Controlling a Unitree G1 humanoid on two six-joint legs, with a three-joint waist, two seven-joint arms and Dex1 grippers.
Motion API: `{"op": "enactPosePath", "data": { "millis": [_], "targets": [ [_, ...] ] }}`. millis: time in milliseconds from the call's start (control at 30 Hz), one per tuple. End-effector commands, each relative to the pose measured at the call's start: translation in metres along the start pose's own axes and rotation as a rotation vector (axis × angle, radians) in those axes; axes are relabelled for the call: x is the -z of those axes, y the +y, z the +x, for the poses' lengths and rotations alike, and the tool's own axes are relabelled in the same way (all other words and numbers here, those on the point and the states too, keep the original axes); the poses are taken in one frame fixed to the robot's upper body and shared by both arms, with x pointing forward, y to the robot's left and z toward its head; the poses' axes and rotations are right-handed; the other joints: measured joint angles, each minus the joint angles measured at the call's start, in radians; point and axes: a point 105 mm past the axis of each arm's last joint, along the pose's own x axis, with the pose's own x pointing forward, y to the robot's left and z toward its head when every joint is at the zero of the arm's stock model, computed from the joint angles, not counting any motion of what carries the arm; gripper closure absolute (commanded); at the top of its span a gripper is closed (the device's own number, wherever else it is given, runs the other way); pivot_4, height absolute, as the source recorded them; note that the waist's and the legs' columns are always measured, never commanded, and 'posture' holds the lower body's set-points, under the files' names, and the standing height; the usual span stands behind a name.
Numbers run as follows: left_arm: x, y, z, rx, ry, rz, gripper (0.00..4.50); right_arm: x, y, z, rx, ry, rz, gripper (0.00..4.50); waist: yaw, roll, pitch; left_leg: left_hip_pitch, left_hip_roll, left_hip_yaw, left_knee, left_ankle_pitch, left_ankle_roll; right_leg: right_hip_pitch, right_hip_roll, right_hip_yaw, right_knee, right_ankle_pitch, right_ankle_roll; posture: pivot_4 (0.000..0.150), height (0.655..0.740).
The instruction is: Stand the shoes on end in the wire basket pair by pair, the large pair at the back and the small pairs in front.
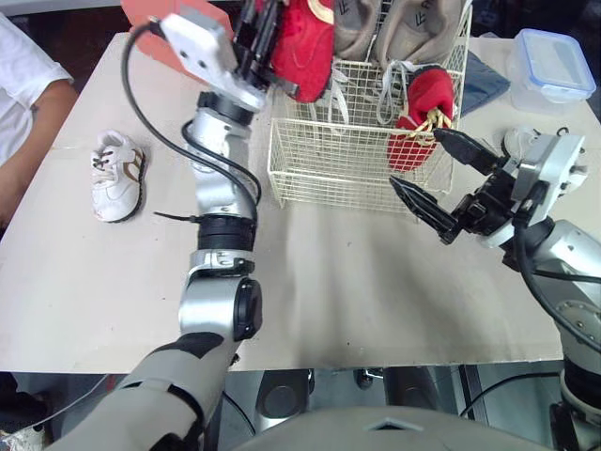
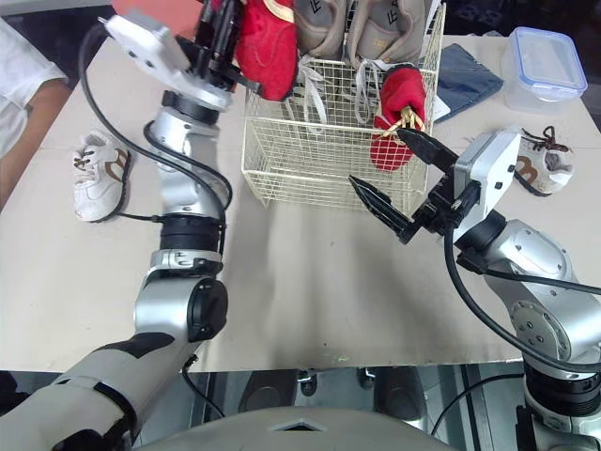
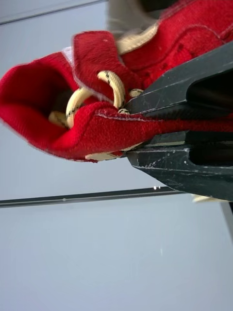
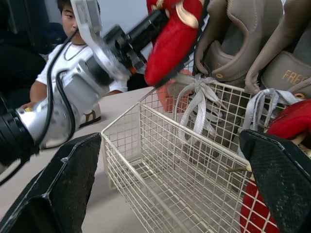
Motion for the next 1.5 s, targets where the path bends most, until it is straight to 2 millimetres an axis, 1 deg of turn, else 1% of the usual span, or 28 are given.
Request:
{"op": "enactPosePath", "data": {
  "millis": [33,167,267,333,400,500,633,700,767,800,900,933,1000,1067,1167,1267,1300,1367,1400,1433,1467,1500],
  "targets": [
    [0.002,-0.013,0.007,0.037,-0.015,0.098,4.46,-0.015,0.003,-0.002,0.007,-0.051,-0.051,0.00,0.002,0.000,0.000,0.000,0.000,0.000,0.000,0.000,0.000,0.000,0.000,0.000,0.000,0.000,0.000,0.150,0.6860],
    [0.010,-0.024,0.001,0.073,-0.005,0.190,4.46,-0.016,0.003,-0.003,0.016,-0.053,-0.053,0.00,0.006,-0.001,-0.001,0.000,0.000,-0.002,0.000,0.000,0.000,0.001,-0.001,-0.001,0.000,0.000,0.000,0.150,0.6860],
    [0.015,-0.029,-0.004,0.097,0.001,0.227,4.46,-0.016,0.003,-0.003,0.022,-0.054,-0.051,0.00,0.007,-0.001,-0.001,0.000,0.000,-0.002,0.000,0.000,0.001,0.001,-0.001,-0.001,0.000,0.000,0.000,0.150,0.6860],
    [0.018,-0.031,-0.008,0.088,0.009,0.186,4.46,-0.016,0.003,-0.003,0.024,-0.056,-0.050,0.00,0.007,-0.001,-0.001,0.000,0.000,-0.002,0.000,0.000,0.001,0.001,-0.001,-0.001,0.000,0.000,0.000,0.150,0.6860],
    [0.016,-0.031,-0.008,0.081,0.003,0.145,4.46,-0.017,0.004,-0.003,0.025,-0.061,-0.045,0.00,0.008,-0.001,-0.001,0.000,0.001,-0.002,0.000,0.000,0.001,0.001,-0.001,-0.001,0.000,0.000,0.000,0.150,0.6860],
    [0.005,-0.032,-0.005,0.092,-0.040,0.081,4.46,-0.020,0.003,-0.002,0.025,-0.077,-0.031,0.00,0.008,-0.001,-0.001,-0.001,0.002,-0.002,0.001,0.000,0.001,0.001,-0.001,-0.002,0.000,0.000,0.000,0.150,0.6860],
    [-0.024,-0.035,0.002,0.112,-0.122,-0.021,4.46,-0.022,0.002,0.000,0.024,-0.095,-0.017,0.00,0.007,-0.001,-0.001,-0.001,0.002,-0.003,0.001,0.000,0.001,0.000,-0.001,-0.002,0.000,0.000,0.000,0.150,0.6860],
    [-0.038,-0.041,0.003,0.154,-0.151,-0.069,4.46,-0.026,0.002,0.003,0.028,-0.120,0.014,0.00,0.006,-0.001,-0.001,-0.002,0.002,-0.003,0.000,0.000,0.000,0.000,-0.001,-0.002,-0.001,0.000,0.000,0.150,0.6860],
    [-0.052,-0.056,0.002,0.225,-0.177,-0.124,4.46,-0.031,0.000,0.009,0.031,-0.151,0.053,0.00,0.004,-0.001,-0.001,-0.002,0.002,-0.003,0.001,0.000,0.000,0.000,-0.001,-0.002,-0.001,0.000,0.000,0.150,0.6860],
    [-0.056,-0.066,0.000,0.270,-0.180,-0.145,4.46,-0.032,-0.001,0.012,0.038,-0.162,0.073,0.00,0.003,-0.001,-0.001,-0.002,0.002,-0.003,0.001,0.000,0.000,0.000,-0.001,-0.001,-0.001,0.000,0.000,0.150,0.6860],
    [-0.060,-0.090,-0.009,0.366,-0.170,-0.162,4.46,-0.035,-0.004,0.021,0.042,-0.177,0.109,0.00,-0.001,0.000,-0.001,0.000,0.002,-0.002,0.000,0.000,0.000,0.001,-0.001,0.000,0.000,0.000,0.000,0.150,0.6860],
    [-0.060,-0.095,-0.011,0.385,-0.166,-0.161,4.46,-0.036,-0.004,0.024,0.039,-0.183,0.119,0.00,-0.001,0.000,-0.001,0.001,0.002,-0.002,0.000,0.000,0.000,0.001,0.000,0.000,0.000,0.000,0.000,0.150,0.6860],
    [-0.058,-0.101,-0.015,0.403,-0.159,-0.158,4.46,-0.040,-0.005,0.029,0.038,-0.200,0.145,0.00,-0.002,0.000,-0.001,0.001,0.002,-0.001,0.000,0.000,0.000,0.001,0.000,0.000,0.001,0.000,0.000,0.150,0.6860],
    [-0.056,-0.103,-0.016,0.406,-0.149,-0.149,4.46,-0.042,-0.006,0.033,0.036,-0.211,0.163,0.00,-0.002,0.001,-0.001,0.002,0.002,-0.001,0.000,0.000,0.000,0.001,0.001,0.001,0.001,0.000,0.000,0.150,0.6860],
    [-0.053,-0.103,-0.018,0.406,-0.137,-0.139,4.46,-0.042,-0.008,0.034,0.048,-0.206,0.169,0.85,-0.001,0.001,-0.001,0.001,0.002,-0.001,0.000,0.000,0.000,0.000,0.001,0.001,0.001,0.000,0.000,0.150,0.6860],
    [-0.049,-0.101,-0.020,0.404,-0.110,-0.187,4.46,-0.037,-0.007,0.032,0.046,-0.181,0.161,2.39,0.000,0.001,-0.001,0.000,0.002,-0.001,0.000,0.000,0.000,0.000,0.001,0.001,0.000,0.000,0.000,0.150,0.6860],
    [-0.049,-0.100,-0.021,0.415,-0.104,-0.223,4.46,-0.036,-0.007,0.032,0.046,-0.176,0.159,2.82,-0.001,0.001,-0.001,0.000,0.002,-0.001,0.000,0.000,0.000,0.000,0.000,0.001,0.000,0.000,0.000,0.150,0.6860],
    [-0.053,-0.103,-0.027,0.478,-0.106,-0.300,4.46,-0.036,-0.006,0.032,0.045,-0.173,0.158,3.73,-0.002,0.001,-0.001,0.000,0.003,-0.001,0.000,0.000,0.000,0.000,0.000,0.001,0.000,0.000,0.000,0.150,0.6860],
    [-0.054,-0.102,-0.029,0.496,-0.107,-0.321,3.97,-0.036,-0.006,0.032,0.045,-0.173,0.157,4.08,-0.002,0.001,-0.001,0.000,0.003,-0.001,0.000,0.000,0.000,0.000,0.000,0.001,0.000,0.000,0.000,0.150,0.6860],
    [-0.055,-0.101,-0.029,0.505,-0.104,-0.331,3.45,-0.036,-0.006,0.032,0.043,-0.174,0.155,4.31,-0.003,0.001,-0.001,0.000,0.003,-0.001,0.000,0.000,0.000,0.000,0.001,0.001,0.000,0.000,0.000,0.150,0.6860],
    [-0.055,-0.100,-0.031,0.516,-0.098,-0.347,3.07,-0.036,-0.006,0.032,0.041,-0.174,0.152,4.37,-0.003,0.001,-0.001,0.000,0.003,-0.001,0.000,0.000,0.000,0.000,0.001,0.001,0.000,0.000,0.000,0.150,0.6860],
    [-0.056,-0.099,-0.032,0.532,-0.089,-0.377,2.53,-0.036,-0.006,0.031,0.038,-0.172,0.149,4.37,-0.002,0.001,-0.001,0.001,0.003,-0.001,0.000,0.000,0.000,0.000,0.001,0.001,0.000,0.000,0.000,0.150,0.6860]
  ]
}}
